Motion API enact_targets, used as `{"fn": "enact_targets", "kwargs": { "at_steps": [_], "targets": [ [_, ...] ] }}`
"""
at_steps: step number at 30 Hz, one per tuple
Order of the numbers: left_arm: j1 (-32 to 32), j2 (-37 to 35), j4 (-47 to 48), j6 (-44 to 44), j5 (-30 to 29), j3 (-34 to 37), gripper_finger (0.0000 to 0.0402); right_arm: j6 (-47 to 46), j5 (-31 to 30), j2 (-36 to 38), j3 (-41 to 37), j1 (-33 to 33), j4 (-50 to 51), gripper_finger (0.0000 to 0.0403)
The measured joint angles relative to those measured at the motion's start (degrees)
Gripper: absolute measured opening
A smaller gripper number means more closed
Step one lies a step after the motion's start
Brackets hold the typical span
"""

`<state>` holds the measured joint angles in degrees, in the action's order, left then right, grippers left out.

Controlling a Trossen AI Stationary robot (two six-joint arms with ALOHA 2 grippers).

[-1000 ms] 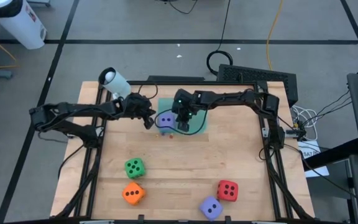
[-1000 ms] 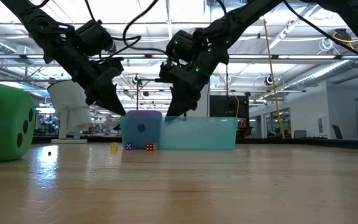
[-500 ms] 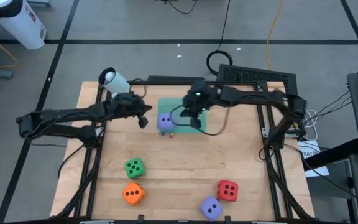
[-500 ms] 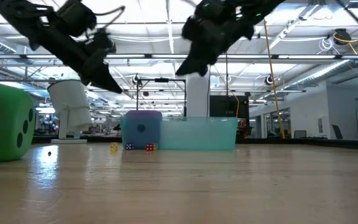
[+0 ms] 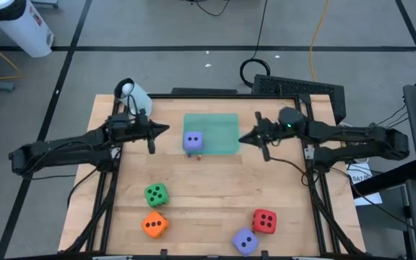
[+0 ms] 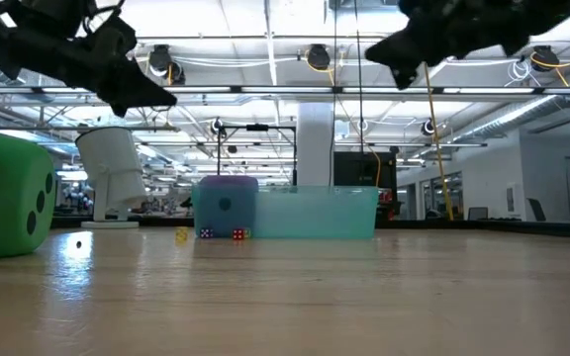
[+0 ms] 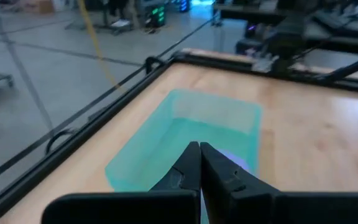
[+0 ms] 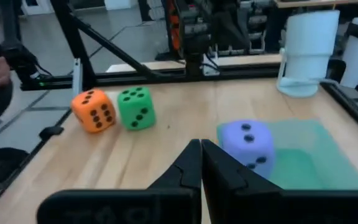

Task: Pick & Place Dice

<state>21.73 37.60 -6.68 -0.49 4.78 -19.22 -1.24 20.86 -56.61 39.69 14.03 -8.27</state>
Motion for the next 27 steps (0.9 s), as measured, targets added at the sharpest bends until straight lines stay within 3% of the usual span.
{"fn": "enact_targets", "kwargs": {
  "at_steps": [3, 6, 13, 17, 19, 22, 27],
  "targets": [
    [-1.1, -1.4, 0.0, -0.2, 0.7, 0.0, 0.0001, -1.4, -7.6, 3.5, -2.1, -4.4, 2.5, 0.0],
    [-2.1, -1.7, -0.1, -1.4, 0.8, 0.0, 0.0001, -6.5, -16.1, 4.8, -0.1, -10.2, 12.0, 0.0],
    [-2.7, -1.7, -1.2, -2.9, -0.1, 0.0, 0.0014, -16.4, -35.9, -0.5, 14.2, -28.2, 42.2, 0.0],
    [-2.7, -1.7, -2.9, -2.4, -1.4, 0.0, 0.001, -22.5, -43.1, -6.8, 24.0, -36.0, 57.1, 0.0],
    [-2.7, -1.7, -3.8, -2.3, -1.4, 0.0, 0.0006, -27.4, -43.0, -10.1, 28.5, -38.3, 63.3, 0.0005],
    [-2.7, -1.7, -4.4, -2.2, -1.4, 0.0, 0.0003, -34.1, -36.8, -14.6, 33.0, -40.0, 69.8, 0.0033],
    [-2.7, -1.7, -4.3, -1.7, -1.3, 0.0, 0.0012, -40.8, -25.8, -19.0, 33.9, -41.6, 70.1, 0.0136]
  ]
}}
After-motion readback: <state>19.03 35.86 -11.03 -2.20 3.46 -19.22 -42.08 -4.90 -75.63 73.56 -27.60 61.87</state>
